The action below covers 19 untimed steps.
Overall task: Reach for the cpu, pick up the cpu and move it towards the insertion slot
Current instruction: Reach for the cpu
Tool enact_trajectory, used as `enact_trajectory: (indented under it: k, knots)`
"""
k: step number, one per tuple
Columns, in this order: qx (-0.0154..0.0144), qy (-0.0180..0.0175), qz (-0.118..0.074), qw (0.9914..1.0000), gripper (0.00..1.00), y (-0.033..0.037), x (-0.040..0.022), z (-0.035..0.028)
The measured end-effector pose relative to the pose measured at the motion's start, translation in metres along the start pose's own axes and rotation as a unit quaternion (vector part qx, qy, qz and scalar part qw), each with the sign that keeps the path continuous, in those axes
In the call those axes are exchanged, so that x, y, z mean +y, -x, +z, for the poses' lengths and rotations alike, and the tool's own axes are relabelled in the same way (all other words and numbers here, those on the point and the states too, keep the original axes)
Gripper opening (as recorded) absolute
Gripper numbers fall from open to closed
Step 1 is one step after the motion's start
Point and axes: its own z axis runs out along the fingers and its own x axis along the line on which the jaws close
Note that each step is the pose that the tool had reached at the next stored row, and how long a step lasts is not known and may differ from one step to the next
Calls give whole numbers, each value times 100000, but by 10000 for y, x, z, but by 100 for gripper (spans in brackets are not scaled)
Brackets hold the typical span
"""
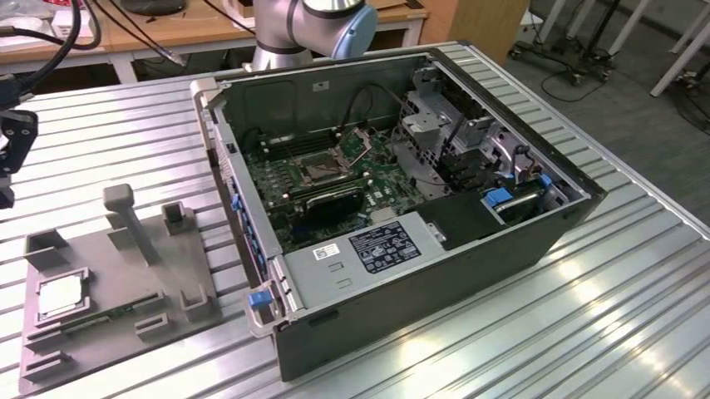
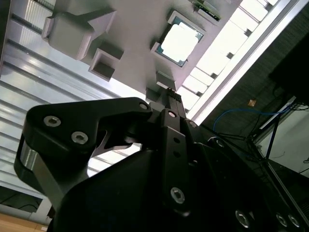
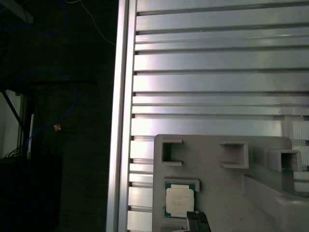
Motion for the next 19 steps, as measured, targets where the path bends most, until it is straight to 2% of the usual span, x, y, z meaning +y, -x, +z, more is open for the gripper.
enact_trajectory:
  k: [9, 19]
  knots:
    - [30, 1, 1, 100000, 11, -4, -3, 67]
    - [32, 0, 0, 100000, 11, -8, -5, 105]
